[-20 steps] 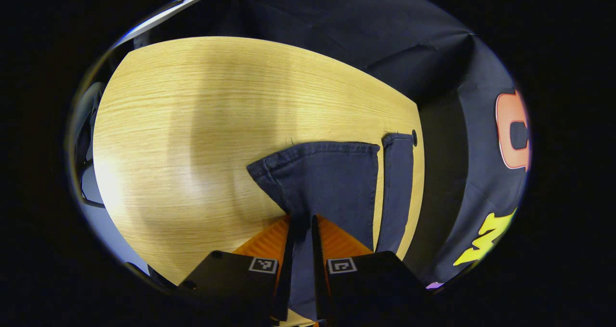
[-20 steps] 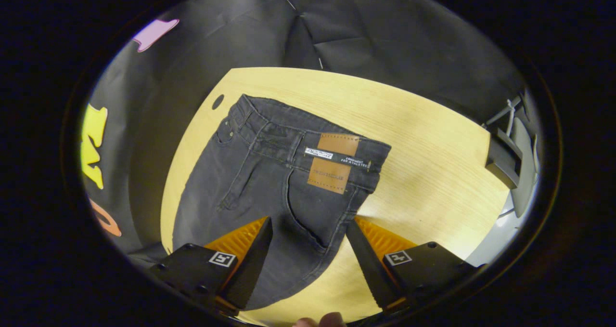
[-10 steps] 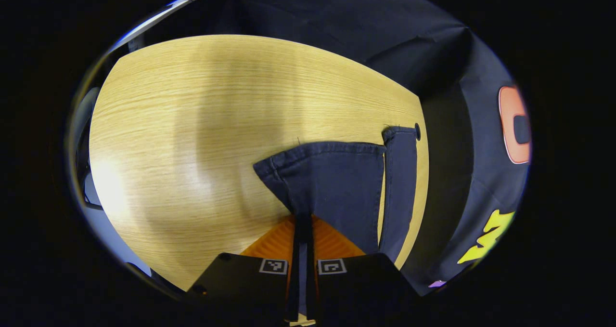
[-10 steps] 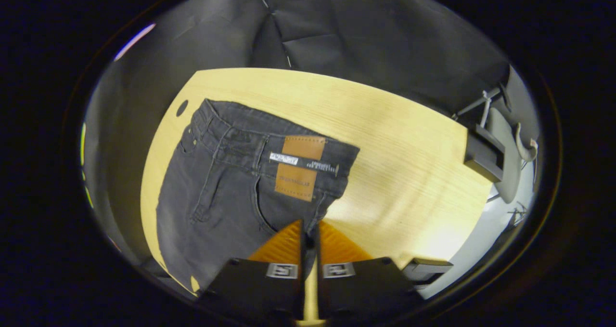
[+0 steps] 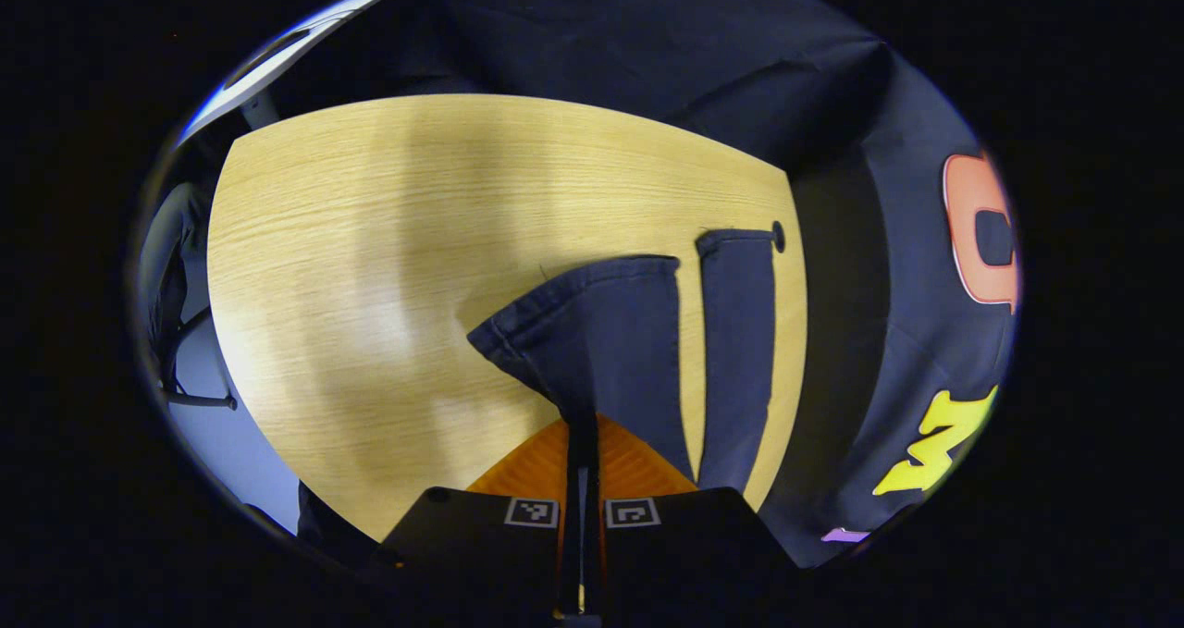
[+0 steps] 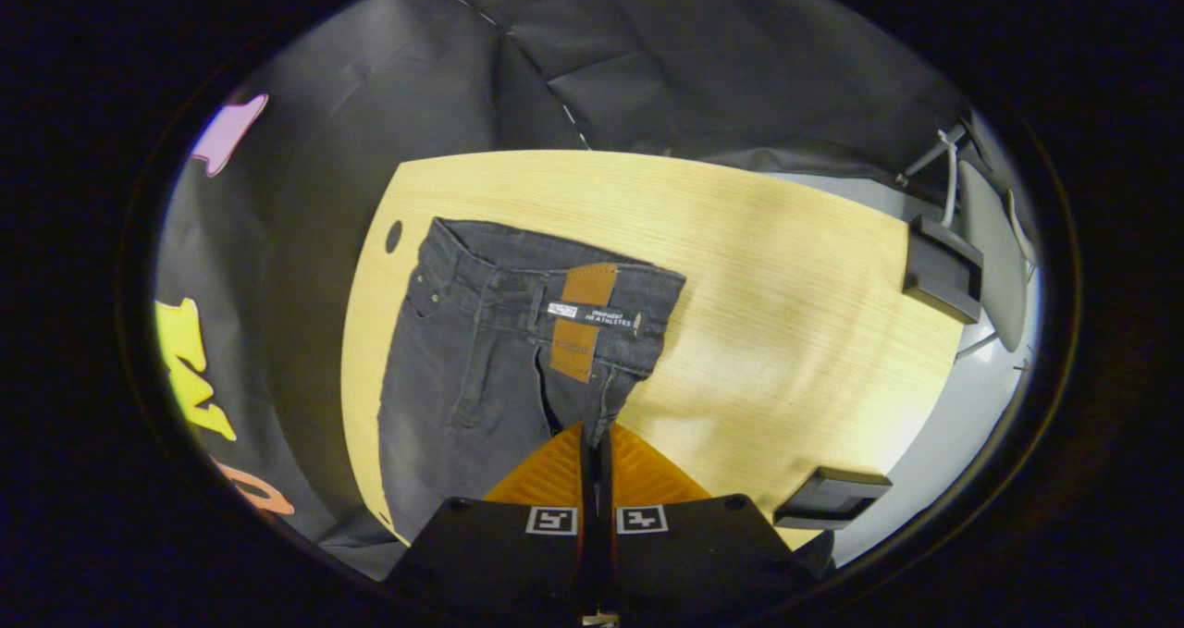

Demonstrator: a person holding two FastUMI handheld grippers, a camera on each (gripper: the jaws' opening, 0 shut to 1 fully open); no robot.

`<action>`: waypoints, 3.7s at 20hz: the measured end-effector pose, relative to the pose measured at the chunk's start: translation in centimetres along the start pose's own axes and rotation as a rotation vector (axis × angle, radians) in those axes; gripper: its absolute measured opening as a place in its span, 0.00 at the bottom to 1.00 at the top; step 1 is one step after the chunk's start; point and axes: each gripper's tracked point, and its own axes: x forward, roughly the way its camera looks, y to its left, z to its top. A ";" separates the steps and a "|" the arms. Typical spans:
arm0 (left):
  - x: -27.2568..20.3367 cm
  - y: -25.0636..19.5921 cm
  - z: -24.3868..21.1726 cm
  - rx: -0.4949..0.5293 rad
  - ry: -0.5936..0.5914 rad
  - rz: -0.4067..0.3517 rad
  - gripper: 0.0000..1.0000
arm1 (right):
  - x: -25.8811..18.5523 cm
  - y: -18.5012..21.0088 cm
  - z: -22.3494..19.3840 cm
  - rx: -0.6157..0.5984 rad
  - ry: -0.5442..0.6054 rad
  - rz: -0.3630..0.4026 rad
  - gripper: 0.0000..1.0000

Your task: Grasp the waist and the cuffs of the jeans and fold them to make the two legs overlap; first hold the waist and fold one-third of the jeans toward the cuffs, then hold the cuffs and fold the remaining one-third in the same direction to finish folding.

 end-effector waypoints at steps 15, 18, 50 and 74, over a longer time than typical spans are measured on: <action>2.4 -13.3 4.4 0.014 0.081 0.002 0.04 | -0.7 16.1 5.2 -0.211 0.000 0.116 0.00; 4.7 -16.2 5.2 0.044 0.100 0.019 0.04 | 1.5 19.0 6.7 -0.243 0.009 0.106 0.01; 13.3 -25.7 5.5 0.622 0.071 0.061 0.98 | 9.4 23.1 10.4 -0.361 -0.077 0.183 0.99; -11.6 -21.7 -17.1 1.346 -0.792 -0.391 0.98 | -1.9 6.6 6.8 -0.884 -0.538 0.219 0.98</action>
